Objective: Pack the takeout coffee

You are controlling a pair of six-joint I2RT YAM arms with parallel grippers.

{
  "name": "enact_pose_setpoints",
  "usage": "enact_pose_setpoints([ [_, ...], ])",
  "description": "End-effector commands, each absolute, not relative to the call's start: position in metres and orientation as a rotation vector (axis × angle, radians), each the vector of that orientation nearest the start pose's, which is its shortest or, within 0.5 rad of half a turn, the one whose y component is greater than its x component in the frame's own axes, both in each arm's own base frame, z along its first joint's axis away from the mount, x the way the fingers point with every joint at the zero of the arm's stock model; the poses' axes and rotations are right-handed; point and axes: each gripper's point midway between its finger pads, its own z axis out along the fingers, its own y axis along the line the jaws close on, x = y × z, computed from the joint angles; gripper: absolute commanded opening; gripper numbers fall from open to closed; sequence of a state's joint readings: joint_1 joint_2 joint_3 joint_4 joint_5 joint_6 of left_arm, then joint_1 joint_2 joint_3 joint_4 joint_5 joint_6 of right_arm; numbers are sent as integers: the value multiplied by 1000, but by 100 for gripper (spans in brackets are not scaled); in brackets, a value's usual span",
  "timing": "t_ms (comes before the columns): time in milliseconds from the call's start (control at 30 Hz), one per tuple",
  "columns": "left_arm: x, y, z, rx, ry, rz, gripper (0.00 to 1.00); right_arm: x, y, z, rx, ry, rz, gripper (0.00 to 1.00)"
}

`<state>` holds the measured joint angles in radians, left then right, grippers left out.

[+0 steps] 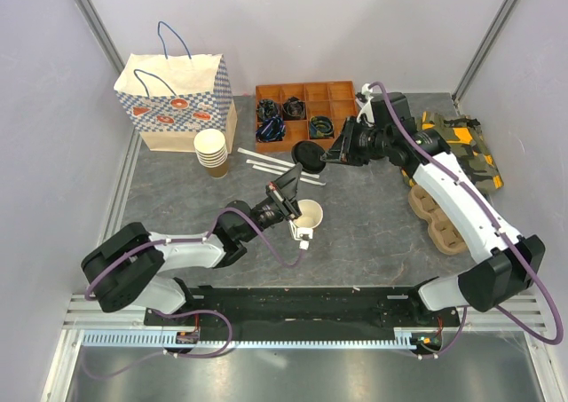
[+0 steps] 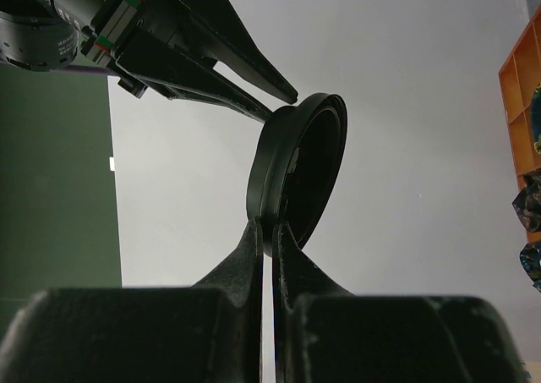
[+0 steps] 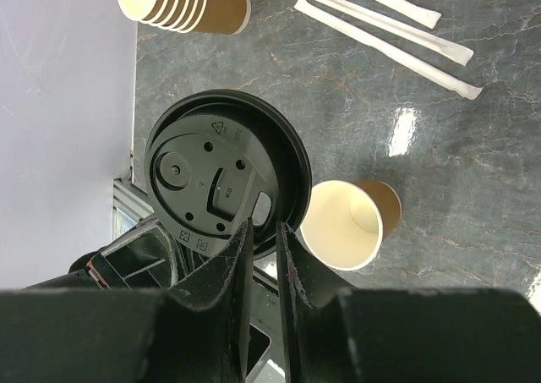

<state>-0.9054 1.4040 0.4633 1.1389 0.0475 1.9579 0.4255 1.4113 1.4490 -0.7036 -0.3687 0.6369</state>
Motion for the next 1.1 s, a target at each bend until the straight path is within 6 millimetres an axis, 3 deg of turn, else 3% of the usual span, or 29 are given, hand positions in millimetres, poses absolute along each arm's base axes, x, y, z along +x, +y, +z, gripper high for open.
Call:
enact_pose_setpoints([
  [0, 267, -309, 324, 1300, -13, 1016, 2, 310, 244, 275, 52, 2383, 1018, 24],
  [267, 267, -312, 327, 1285, -28, 1023, 2, 318, 241, 269, 89, 2398, 979, 24],
  [733, 267, -310, 326, 1285, -21, 1025, 2, 332, 242, 289, 120, 2357, 1051, 29],
  [1067, 268, -308, 331, 1271, -12, 1031, 2, 330, 241, 283, 129, 2376, 1051, 22],
])
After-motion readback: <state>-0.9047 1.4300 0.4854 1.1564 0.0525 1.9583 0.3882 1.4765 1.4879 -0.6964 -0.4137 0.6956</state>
